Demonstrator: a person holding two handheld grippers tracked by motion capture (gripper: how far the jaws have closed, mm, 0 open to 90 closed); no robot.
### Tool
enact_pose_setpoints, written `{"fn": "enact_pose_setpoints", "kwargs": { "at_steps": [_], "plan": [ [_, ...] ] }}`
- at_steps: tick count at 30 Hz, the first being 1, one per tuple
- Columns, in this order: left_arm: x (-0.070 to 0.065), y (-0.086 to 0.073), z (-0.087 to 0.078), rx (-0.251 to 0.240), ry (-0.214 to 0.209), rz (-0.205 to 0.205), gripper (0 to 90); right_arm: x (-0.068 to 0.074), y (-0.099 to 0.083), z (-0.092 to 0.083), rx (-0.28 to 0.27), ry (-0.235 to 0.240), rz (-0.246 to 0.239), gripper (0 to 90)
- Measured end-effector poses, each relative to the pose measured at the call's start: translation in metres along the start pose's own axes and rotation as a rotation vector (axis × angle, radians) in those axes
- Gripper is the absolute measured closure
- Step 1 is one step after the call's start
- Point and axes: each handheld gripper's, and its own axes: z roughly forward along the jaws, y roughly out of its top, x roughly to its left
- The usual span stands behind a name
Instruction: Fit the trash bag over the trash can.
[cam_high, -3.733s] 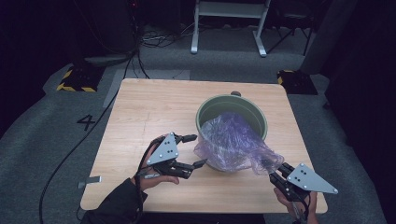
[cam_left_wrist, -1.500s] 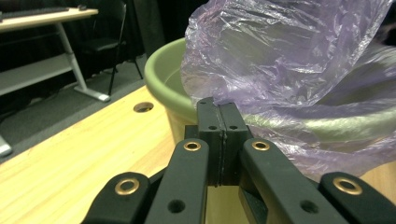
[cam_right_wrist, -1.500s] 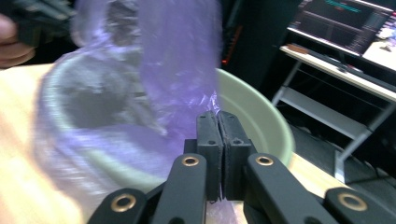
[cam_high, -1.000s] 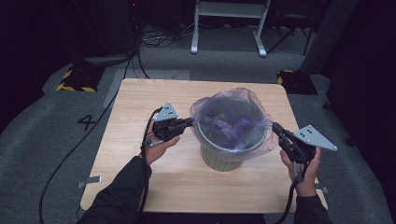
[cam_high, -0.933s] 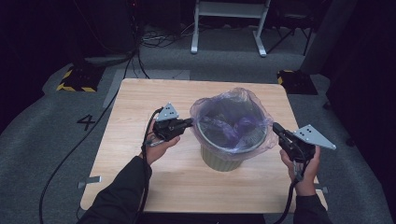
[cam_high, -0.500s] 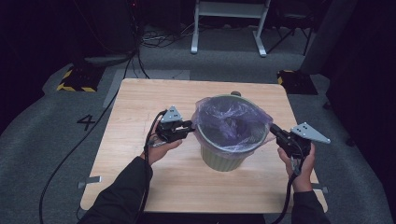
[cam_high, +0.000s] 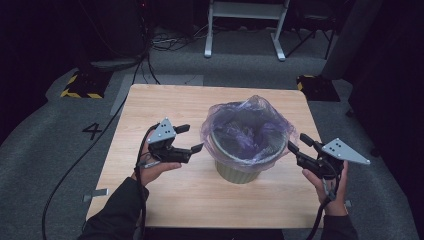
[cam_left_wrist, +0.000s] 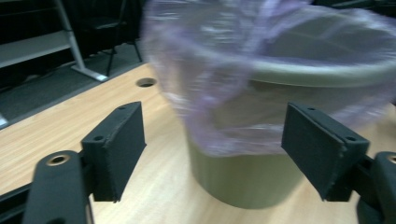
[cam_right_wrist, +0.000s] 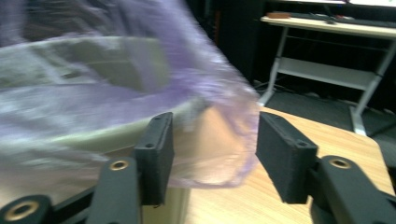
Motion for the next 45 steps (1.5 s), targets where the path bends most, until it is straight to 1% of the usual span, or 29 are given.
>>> {"fn": "enact_pose_setpoints", "kwargs": {
  "at_steps": [1, 2, 3, 5, 6, 8, 9, 11, 12, 13, 14, 15, 16, 17, 18, 19, 20, 23, 26, 29, 31, 33, 35, 38, 40, 41, 42, 43, 45],
  "plan": [
    [-0.005, 0.001, 0.0, 0.006, -0.02, 0.012, 18.4, 0.004, 0.001, -0.003, -0.002, 0.016, -0.021, 41.9],
    [-0.01, 0.001, 0.0, 0.01, -0.034, 0.017, 17.6, 0.008, 0.002, -0.006, -0.003, 0.035, -0.05, 41.0],
    [-0.015, 0.002, 0.001, 0.011, -0.048, 0.017, 17.0, 0.012, 0.003, -0.009, 0.001, 0.043, -0.077, 40.4],
    [-0.023, 0.002, 0.004, 0.015, -0.075, 0.018, 16.2, 0.019, 0.003, -0.014, -0.002, 0.083, -0.108, 38.9],
    [-0.025, 0.003, 0.006, 0.022, -0.075, 0.021, 16.0, 0.022, 0.003, -0.016, 0.002, 0.106, -0.127, 38.6],
    [-0.03, 0.003, 0.009, 0.029, -0.084, 0.036, 16.4, 0.026, 0.003, -0.019, 0.008, 0.132, -0.147, 38.2],
    [-0.033, 0.002, 0.012, 0.039, -0.078, 0.046, 17.5, 0.028, 0.003, -0.019, 0.014, 0.145, -0.154, 38.2],
    [-0.035, 0.001, 0.016, 0.05, -0.08, 0.056, 28.5, 0.033, 0.001, -0.019, 0.034, 0.168, -0.181, 38.5],
    [-0.036, 0.0, 0.019, 0.059, -0.074, 0.068, 34.1, 0.035, 0.001, -0.019, 0.038, 0.174, -0.198, 41.1],
    [-0.036, 0.0, 0.021, 0.064, -0.072, 0.078, 40.5, 0.039, 0.0, -0.019, 0.043, 0.185, -0.229, 45.2],
    [-0.037, -0.001, 0.024, 0.077, -0.083, 0.09, 45.9, 0.04, -0.001, -0.019, 0.044, 0.187, -0.248, 47.4],
    [-0.037, -0.002, 0.026, 0.086, -0.084, 0.098, 49.3, 0.042, -0.002, -0.018, 0.052, 0.188, -0.263, 54.2],
    [-0.037, -0.002, 0.028, 0.092, -0.091, 0.105, 55.3, 0.042, -0.003, -0.017, 0.058, 0.207, -0.27, 61.9],
    [-0.036, -0.003, 0.031, 0.106, -0.114, 0.123, 61.2, 0.042, -0.004, -0.016, 0.062, 0.219, -0.276, 65.4],
    [-0.036, -0.003, 0.033, 0.119, -0.116, 0.13, 64.9, 0.043, -0.006, -0.014, 0.074, 0.219, -0.289, 71.8],
    [-0.036, -0.004, 0.035, 0.126, -0.121, 0.136, 70.7, 0.043, -0.007, -0.013, 0.087, 0.224, -0.302, 78.4],
    [-0.035, -0.004, 0.038, 0.132, -0.132, 0.142, 74.3, 0.043, -0.009, -0.012, 0.098, 0.233, -0.312, 81.8],
    [-0.032, -0.006, 0.043, 0.134, -0.142, 0.134, 84.1, 0.043, -0.013, -0.009, 0.116, 0.239, -0.324, 89.8],
    [-0.029, -0.009, 0.047, 0.134, -0.156, 0.129, 89.4, 0.042, -0.018, -0.006, 0.132, 0.25, -0.32, 90.0],
    [-0.029, -0.011, 0.053, 0.149, -0.157, 0.131, 89.8, 0.04, -0.023, -0.002, 0.142, 0.258, -0.304, 89.9],
    [-0.032, -0.013, 0.058, 0.169, -0.142, 0.16, 89.8, 0.038, -0.026, 0.003, 0.152, 0.265, -0.292, 89.9],
    [-0.032, -0.015, 0.061, 0.177, -0.142, 0.157, 89.8, 0.036, -0.032, 0.011, 0.166, 0.262, -0.275, 89.8],
    [-0.03, -0.018, 0.062, 0.189, -0.131, 0.157, 89.8, 0.035, -0.039, 0.018, 0.19, 0.259, -0.27, 89.5],
    [-0.026, -0.023, 0.063, 0.202, -0.118, 0.144, 89.1, 0.032, -0.046, 0.024, 0.22, 0.258, -0.257, 88.0],
    [-0.024, -0.025, 0.064, 0.212, -0.112, 0.142, 85.2, 0.029, -0.049, 0.026, 0.237, 0.255, -0.246, 86.7],
    [-0.023, -0.027, 0.064, 0.216, -0.101, 0.134, 82.0, 0.027, -0.051, 0.027, 0.244, 0.251, -0.241, 85.7],
    [-0.022, -0.028, 0.063, 0.217, -0.092, 0.121, 76.4, 0.025, -0.053, 0.028, 0.248, 0.246, -0.232, 84.0],
    [-0.021, -0.029, 0.062, 0.212, -0.095, 0.111, 73.4, 0.024, -0.054, 0.028, 0.25, 0.239, -0.227, 82.2],
    [-0.019, -0.03, 0.055, 0.18, -0.099, 0.096, 66.8, 0.022, -0.054, 0.026, 0.242, 0.233, -0.219, 77.7]
  ]
}}
